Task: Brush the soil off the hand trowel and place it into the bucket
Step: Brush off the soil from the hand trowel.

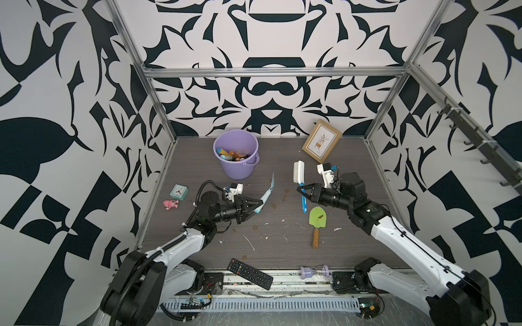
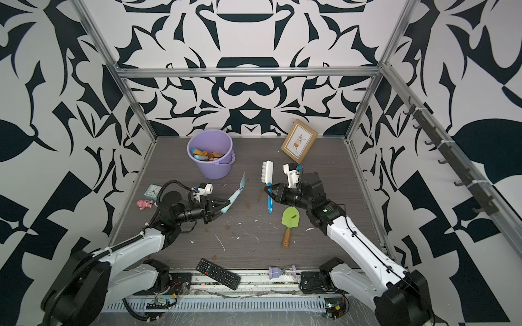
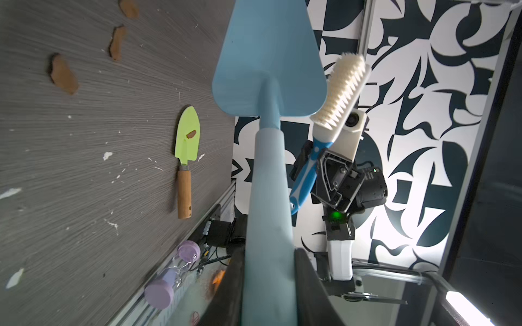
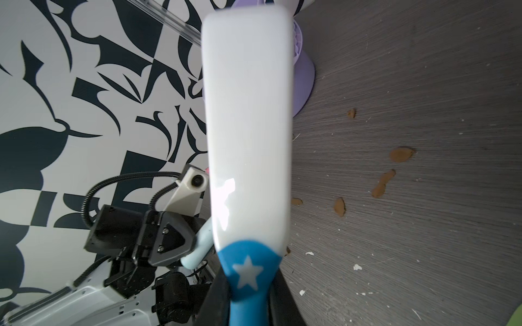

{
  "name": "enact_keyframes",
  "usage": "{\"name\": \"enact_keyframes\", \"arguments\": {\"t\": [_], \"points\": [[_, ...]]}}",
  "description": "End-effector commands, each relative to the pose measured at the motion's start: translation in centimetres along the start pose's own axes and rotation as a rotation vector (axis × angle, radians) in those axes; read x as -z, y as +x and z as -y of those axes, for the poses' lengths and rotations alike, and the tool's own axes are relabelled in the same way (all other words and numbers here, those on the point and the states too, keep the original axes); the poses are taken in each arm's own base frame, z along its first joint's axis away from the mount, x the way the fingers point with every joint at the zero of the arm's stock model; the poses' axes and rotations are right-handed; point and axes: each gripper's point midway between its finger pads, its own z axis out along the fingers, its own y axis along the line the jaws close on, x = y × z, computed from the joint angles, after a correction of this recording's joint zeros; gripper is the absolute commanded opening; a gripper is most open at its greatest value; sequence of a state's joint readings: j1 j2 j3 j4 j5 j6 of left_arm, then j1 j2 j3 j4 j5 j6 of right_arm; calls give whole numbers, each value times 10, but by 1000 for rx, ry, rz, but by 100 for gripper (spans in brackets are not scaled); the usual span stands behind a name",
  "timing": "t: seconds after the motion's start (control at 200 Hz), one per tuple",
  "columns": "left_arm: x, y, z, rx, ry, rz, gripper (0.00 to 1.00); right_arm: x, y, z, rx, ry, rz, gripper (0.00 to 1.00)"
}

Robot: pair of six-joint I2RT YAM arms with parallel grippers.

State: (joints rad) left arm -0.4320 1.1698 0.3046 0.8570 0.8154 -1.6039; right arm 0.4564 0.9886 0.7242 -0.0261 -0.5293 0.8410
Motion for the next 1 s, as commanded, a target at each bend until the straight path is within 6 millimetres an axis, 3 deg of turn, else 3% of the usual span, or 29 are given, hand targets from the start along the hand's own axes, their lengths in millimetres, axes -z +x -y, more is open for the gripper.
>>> {"name": "enact_keyframes", "arguments": {"t": [0.0,0.255,0.745,0.88,0.995], "points": [[6,6,49,-50,203,-17,0,7,-2,-32,44,-112,27,0],[5,0,41,-41,165,18,0,-15,41,-29,82,-75,-65,0],[7,4,36,-48,142,15,0,-50,69,-38,119,-102,-155,0],[7,5,35,-47,136,9,0,-56,86,-12,72,-24,-198,0],[7,5,32,-47,120,9,0,-47,95,10,45,40,-196,0]]}}
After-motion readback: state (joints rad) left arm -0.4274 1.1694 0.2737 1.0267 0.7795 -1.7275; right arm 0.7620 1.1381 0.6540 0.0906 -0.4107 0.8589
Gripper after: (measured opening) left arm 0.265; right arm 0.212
